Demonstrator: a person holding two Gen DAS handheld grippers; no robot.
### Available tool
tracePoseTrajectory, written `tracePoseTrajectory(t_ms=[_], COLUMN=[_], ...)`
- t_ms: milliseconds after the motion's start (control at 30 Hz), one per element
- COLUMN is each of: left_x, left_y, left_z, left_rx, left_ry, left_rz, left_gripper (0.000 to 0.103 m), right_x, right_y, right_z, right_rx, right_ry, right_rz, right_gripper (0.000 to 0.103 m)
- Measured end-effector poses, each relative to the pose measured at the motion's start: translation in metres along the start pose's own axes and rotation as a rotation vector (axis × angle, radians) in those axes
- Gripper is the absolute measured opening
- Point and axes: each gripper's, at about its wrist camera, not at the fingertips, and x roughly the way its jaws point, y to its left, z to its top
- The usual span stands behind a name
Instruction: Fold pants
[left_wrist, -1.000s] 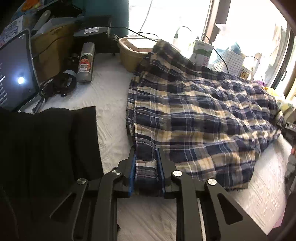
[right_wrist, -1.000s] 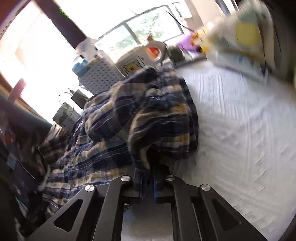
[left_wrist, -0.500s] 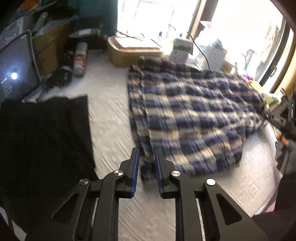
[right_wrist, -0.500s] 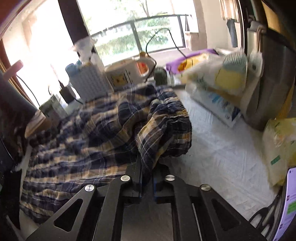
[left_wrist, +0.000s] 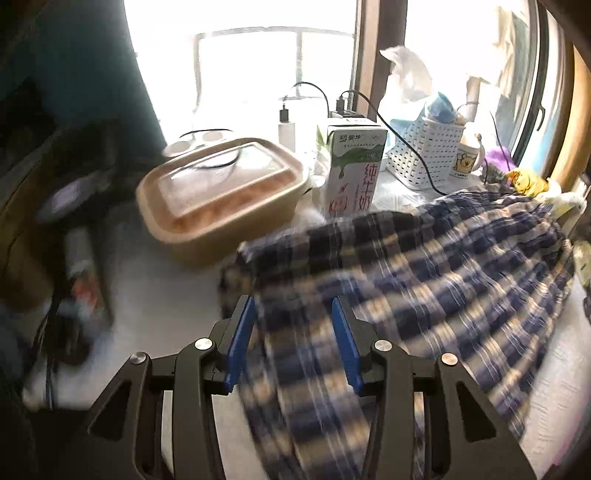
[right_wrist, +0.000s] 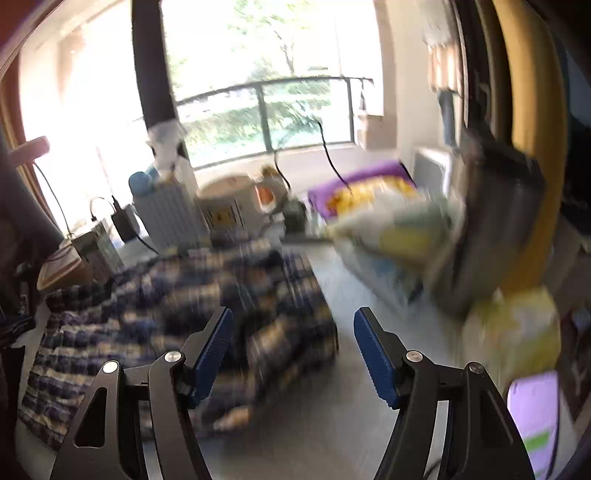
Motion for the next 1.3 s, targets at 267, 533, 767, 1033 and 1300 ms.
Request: tracePoseTrajectory(t_ms=[267,533,767,1033,1300], left_x=[0.051,0.058,0.04,0.022,0.06], left_y=[0.0,0.028,0.047,0.014,0.016], left_z=[0.012,0.002,0.0,0.016,0.013], left_rx=[0.057,0.042,-0.03,0.04,0.008], left_ry=[0.068,0.065,0.023,-0.026,0.048], left_rz=[-0.007,0.049,0.051,-0.092,-0.037], left_gripper=[0.039,0.035,0.035,0.035,0.035], right_x=[0.083,0.145,0.127,0.146,0.198], right_y=[0.051,0.102,0.12,0.159,0.171], right_z=[0.026,0.005,0.016,0.042,0.046], right_rx=[-0.084,-0.111,-0.151,-0.16,-0.086], right_ry=[0.16,0.287,0.242,0.283,0.362], right_rz=[0.151,0.116,0.136,0.378,0.285], right_gripper=[0.048,0.05,0.051,0.051,0.049])
